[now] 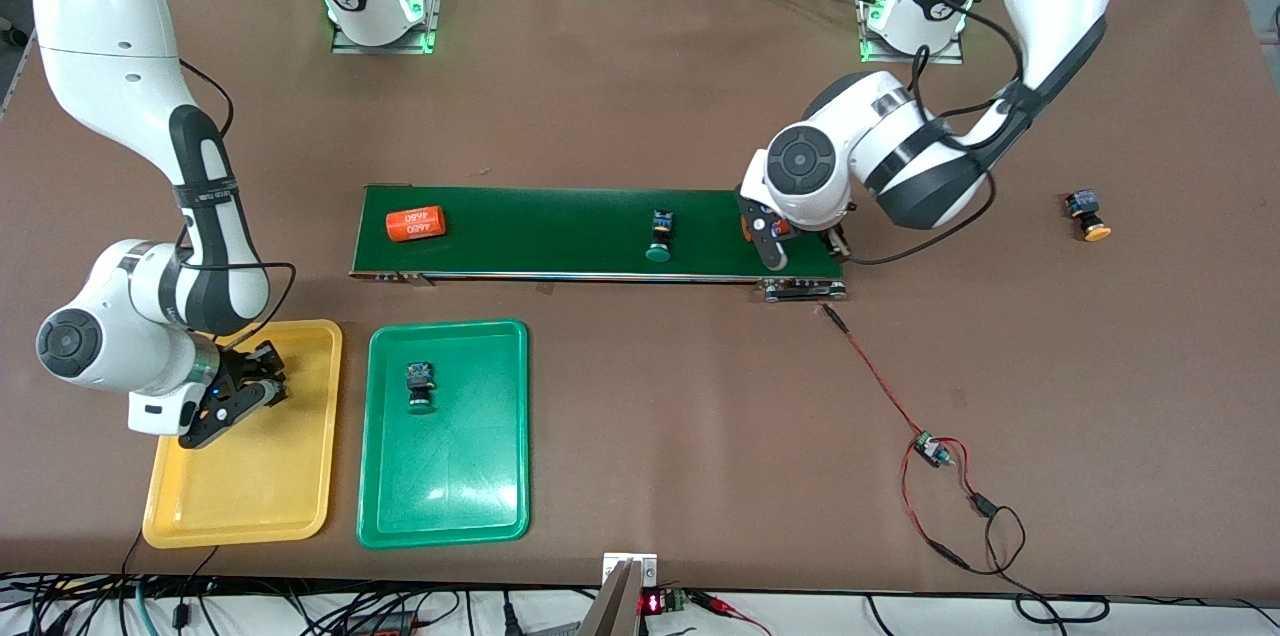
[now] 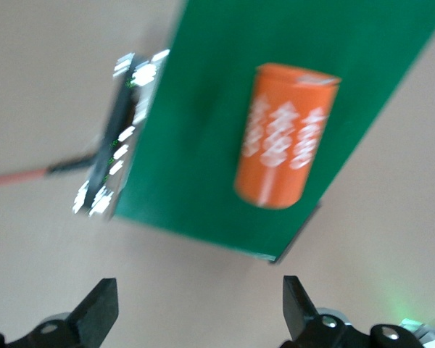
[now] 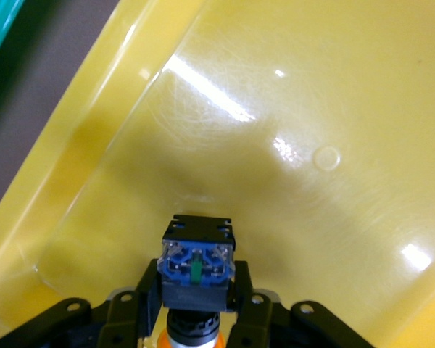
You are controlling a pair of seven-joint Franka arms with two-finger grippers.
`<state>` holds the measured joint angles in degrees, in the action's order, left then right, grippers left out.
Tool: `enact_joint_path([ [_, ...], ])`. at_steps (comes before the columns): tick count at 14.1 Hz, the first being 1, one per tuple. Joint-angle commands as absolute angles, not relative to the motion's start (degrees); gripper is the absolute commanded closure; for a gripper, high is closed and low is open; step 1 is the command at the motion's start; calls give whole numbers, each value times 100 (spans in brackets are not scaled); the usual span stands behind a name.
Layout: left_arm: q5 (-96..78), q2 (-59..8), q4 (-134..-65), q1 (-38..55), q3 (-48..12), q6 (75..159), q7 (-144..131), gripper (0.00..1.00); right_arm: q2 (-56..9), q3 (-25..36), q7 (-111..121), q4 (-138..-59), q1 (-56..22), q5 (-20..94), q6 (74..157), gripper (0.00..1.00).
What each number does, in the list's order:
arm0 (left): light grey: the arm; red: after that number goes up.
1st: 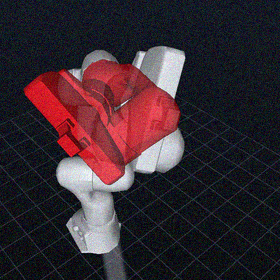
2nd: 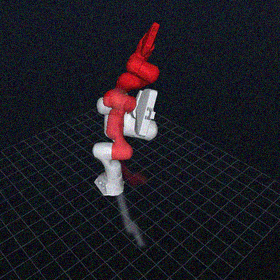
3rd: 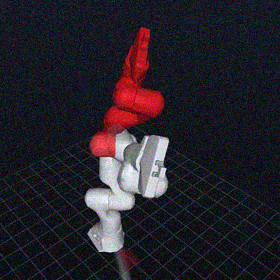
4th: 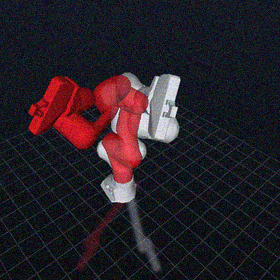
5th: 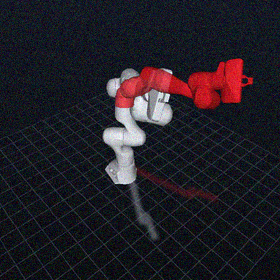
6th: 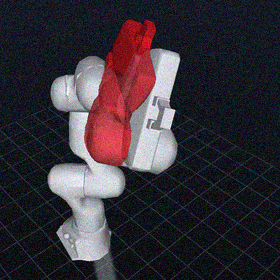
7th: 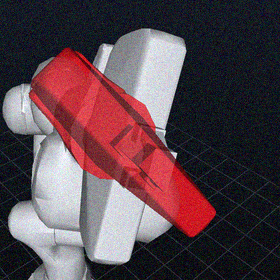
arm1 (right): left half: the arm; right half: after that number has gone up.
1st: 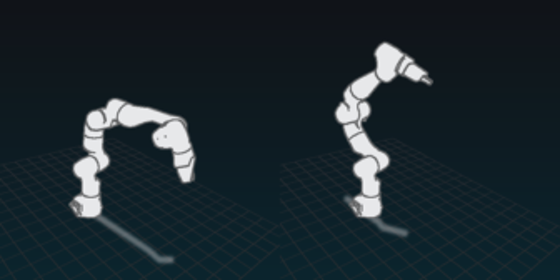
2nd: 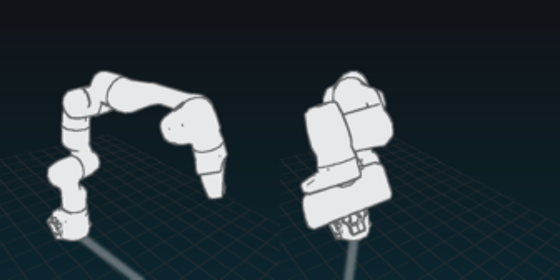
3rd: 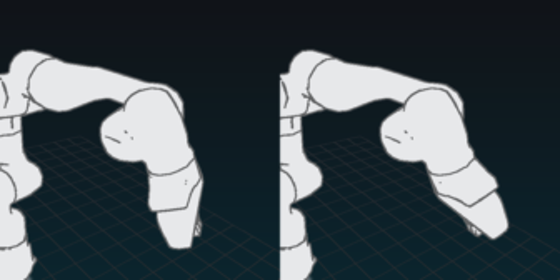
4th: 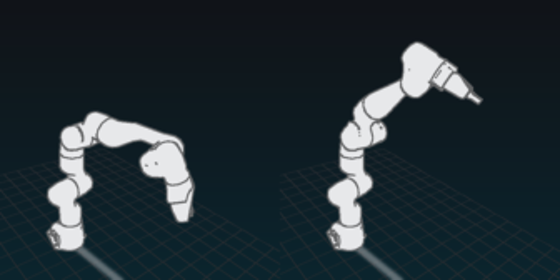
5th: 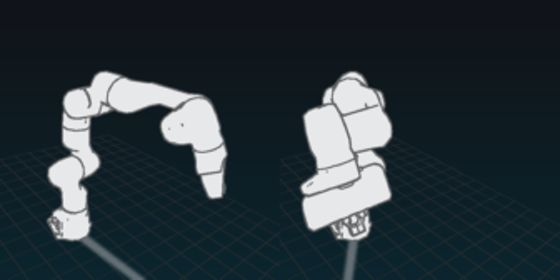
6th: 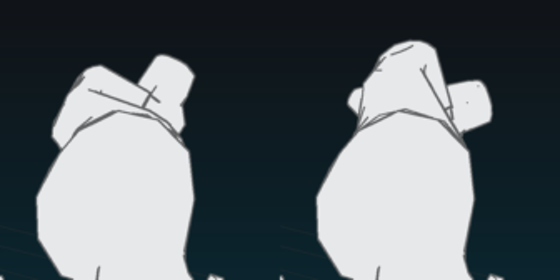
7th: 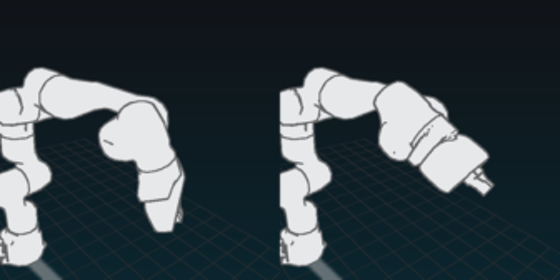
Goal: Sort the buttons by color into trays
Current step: 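Release the yellow button in the yellow tray while the left gripper returns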
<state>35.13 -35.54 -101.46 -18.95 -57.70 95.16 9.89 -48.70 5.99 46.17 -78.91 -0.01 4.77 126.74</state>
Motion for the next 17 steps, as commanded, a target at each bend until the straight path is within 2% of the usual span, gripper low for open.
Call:
enact_joint_path([
  [1,3218,-3489,-9801,-2363,-5810,9063,-75,0,-4843,501,4492,-7849,35,466,12657,0],
  [5,3278,-3550,-9432,-2846,-5696,9035,-1587,0,-4624,501,4377,-7840,-35,466,12236,0],
  [10,3278,-3639,-8886,-3208,-5012,9018,-1661,0,-3913,475,2914,-7831,-578,475,11383,0],
  [13,3278,-3647,-8877,-3549,-4852,8431,-1652,0,-3587,483,1569,-7831,-1080,466,10944,0],
  [17,3208,-3806,-9236,-4542,-4843,8323,-1661,0,-3271,483,-101,-7875,-1738,457,10337,0],
])
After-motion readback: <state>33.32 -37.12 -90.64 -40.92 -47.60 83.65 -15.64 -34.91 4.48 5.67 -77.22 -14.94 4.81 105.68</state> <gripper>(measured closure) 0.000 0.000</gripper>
